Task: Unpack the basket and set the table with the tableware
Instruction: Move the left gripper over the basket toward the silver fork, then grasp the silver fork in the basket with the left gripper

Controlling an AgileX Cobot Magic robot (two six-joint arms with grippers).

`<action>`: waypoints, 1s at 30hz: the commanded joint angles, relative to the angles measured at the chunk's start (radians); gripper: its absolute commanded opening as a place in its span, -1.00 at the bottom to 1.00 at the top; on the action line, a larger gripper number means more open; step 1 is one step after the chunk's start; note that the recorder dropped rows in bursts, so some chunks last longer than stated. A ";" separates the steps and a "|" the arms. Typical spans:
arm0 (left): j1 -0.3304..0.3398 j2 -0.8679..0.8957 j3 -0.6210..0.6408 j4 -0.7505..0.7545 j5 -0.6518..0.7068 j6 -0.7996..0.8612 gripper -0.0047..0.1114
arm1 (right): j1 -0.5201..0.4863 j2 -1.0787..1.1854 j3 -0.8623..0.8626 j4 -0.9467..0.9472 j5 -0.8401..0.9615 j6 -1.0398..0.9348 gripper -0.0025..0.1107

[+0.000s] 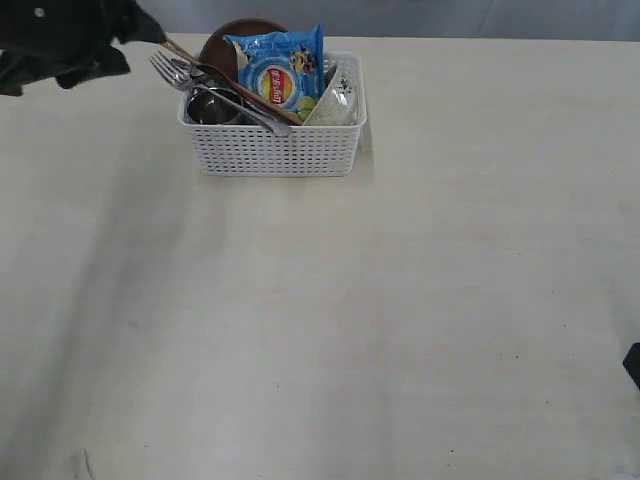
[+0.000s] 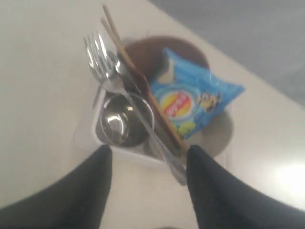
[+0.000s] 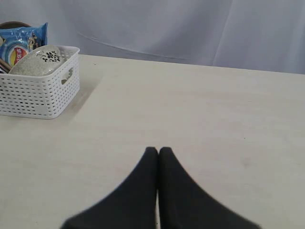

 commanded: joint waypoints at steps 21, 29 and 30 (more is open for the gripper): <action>-0.044 0.490 -0.481 0.002 0.351 -0.060 -0.01 | 0.002 -0.004 0.003 -0.006 -0.007 -0.002 -0.96; -0.044 0.551 -0.480 0.000 0.298 -0.090 -0.01 | 0.002 -0.004 0.003 -0.006 -0.007 -0.002 -0.96; -0.044 0.561 -0.480 0.000 0.293 -0.090 -0.01 | 0.002 -0.004 0.003 -0.006 -0.007 -0.002 -0.96</action>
